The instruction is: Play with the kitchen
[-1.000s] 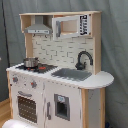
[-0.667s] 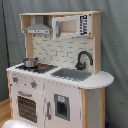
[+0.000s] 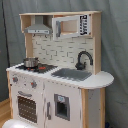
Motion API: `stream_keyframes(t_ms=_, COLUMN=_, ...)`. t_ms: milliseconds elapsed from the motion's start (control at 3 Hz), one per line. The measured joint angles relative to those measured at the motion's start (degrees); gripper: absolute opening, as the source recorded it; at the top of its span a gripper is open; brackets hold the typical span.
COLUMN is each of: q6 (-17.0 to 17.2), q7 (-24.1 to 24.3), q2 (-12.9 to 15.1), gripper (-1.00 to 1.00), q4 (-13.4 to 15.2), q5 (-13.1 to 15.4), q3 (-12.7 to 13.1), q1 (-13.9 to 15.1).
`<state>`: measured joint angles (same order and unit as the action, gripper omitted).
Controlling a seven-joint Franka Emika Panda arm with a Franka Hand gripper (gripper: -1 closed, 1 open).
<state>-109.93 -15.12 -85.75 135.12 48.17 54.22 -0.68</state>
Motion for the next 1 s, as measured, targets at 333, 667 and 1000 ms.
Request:
stream_keyframes(t_ms=333, q6=1.40, q7=4.59, q2=0.00, gripper=1.00, q4=-0.27, q5=2.81, q3=-1.92, q1=1.05)
stream_keyframes(t_ms=667, q6=1.59, q7=9.59, q2=0.26, gripper=1.00, q4=-0.25, q5=5.09, q3=-4.82, q1=3.12)
stream_keyframes(t_ms=1000, q6=1.50, q7=15.08, q2=0.98, gripper=1.00, q4=0.03, q5=5.68, q3=-6.54, q1=5.43)
